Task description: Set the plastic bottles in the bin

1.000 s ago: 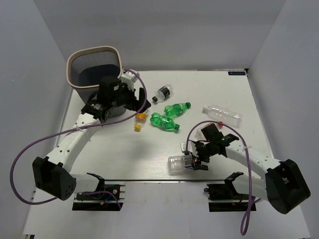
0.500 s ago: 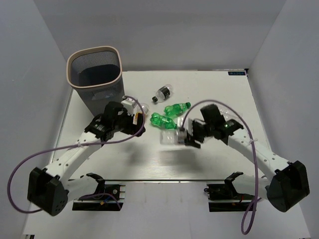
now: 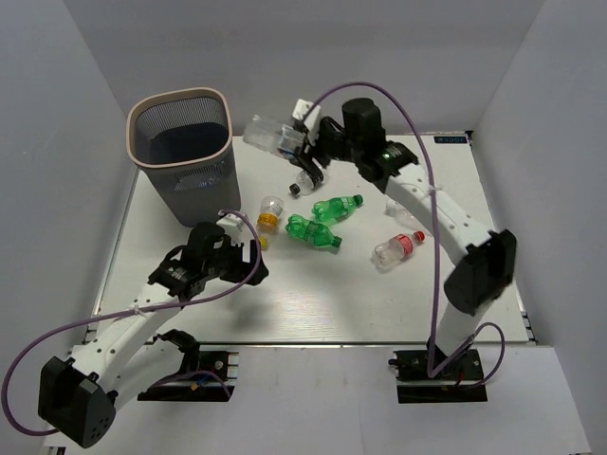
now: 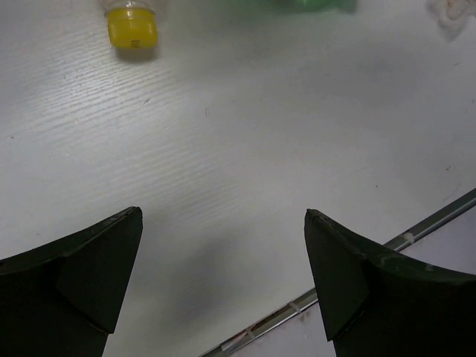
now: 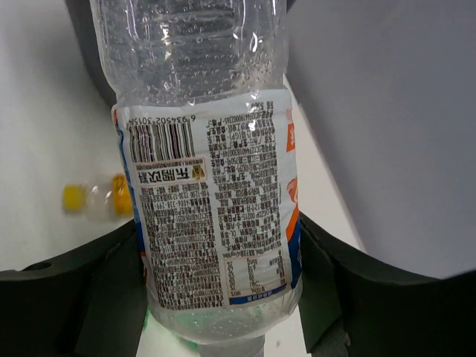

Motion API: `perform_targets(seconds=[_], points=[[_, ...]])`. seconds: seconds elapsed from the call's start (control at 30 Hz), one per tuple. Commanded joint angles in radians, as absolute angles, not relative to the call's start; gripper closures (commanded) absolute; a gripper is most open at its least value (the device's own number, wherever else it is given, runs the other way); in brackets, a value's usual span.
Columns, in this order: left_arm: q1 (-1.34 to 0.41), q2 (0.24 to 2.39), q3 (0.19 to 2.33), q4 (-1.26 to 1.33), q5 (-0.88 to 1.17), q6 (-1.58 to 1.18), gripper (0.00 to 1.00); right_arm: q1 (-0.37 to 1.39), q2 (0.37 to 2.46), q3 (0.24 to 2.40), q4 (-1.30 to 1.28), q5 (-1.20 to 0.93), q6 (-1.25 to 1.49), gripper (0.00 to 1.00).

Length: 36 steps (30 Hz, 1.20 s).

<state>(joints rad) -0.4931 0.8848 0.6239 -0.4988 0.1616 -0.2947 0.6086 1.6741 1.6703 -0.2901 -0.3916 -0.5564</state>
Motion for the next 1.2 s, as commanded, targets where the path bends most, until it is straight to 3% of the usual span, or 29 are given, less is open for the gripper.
perform_targets(seconds=[0.0, 0.13, 0.2, 0.4, 0.5, 0.67, 0.83, 0.9, 0.93, 0.97, 1.0, 1.03, 1.17], points=[[-0.497, 0.861, 0.621, -0.5, 0.192, -0.325, 0.01, 0.655, 1.782, 1.884, -0.121, -0.403, -0.496, 0.9], [-0.506, 0.85, 0.621, -0.509, 0.192, -0.334, 0.01, 0.693, 1.955, 2.179, -0.046, -0.382, -0.447, 0.9], [-0.506, 0.85, 0.612, -0.509, 0.192, -0.334, 0.01, 0.71, 1.992, 2.227, -0.012, -0.383, -0.425, 0.9], [-0.506, 0.888, 0.601, -0.477, 0.202, -0.334, 0.01, 0.762, 2.02, 2.088, 0.452, -0.477, -0.268, 0.87], [-0.506, 0.9, 0.601, -0.468, 0.202, -0.334, 0.01, 0.781, 2.118, 2.143, 0.636, -0.503, -0.143, 0.83], [-0.506, 0.9, 0.601, -0.477, 0.202, -0.325, 0.01, 0.824, 2.344, 2.399, 0.62, -0.494, -0.098, 0.77], [-0.506, 0.9, 0.601, -0.477, 0.213, -0.325, 0.01, 0.853, 2.375, 2.376, 0.675, -0.463, -0.106, 0.75], [-0.506, 0.9, 0.601, -0.477, 0.213, -0.325, 0.01, 0.861, 2.39, 2.378, 0.681, -0.424, -0.103, 0.63], [-0.506, 0.91, 0.601, -0.477, 0.213, -0.325, 0.01, 0.861, 2.394, 2.376, 0.678, -0.413, -0.103, 0.52], [-0.506, 0.91, 0.601, -0.477, 0.213, -0.325, 0.01, 0.861, 2.405, 2.388, 0.673, -0.411, -0.103, 0.26], [-0.506, 0.91, 0.601, -0.477, 0.213, -0.325, 0.01, 0.862, 2.41, 2.387, 0.663, -0.41, -0.104, 0.13], [-0.506, 0.92, 0.601, -0.477, 0.213, -0.325, 0.01, 0.859, 2.408, 2.387, 0.661, -0.41, -0.101, 0.1], [-0.506, 0.93, 0.601, -0.466, 0.202, -0.316, 0.01, 0.853, 2.393, 2.361, 0.658, -0.422, -0.092, 0.1]])
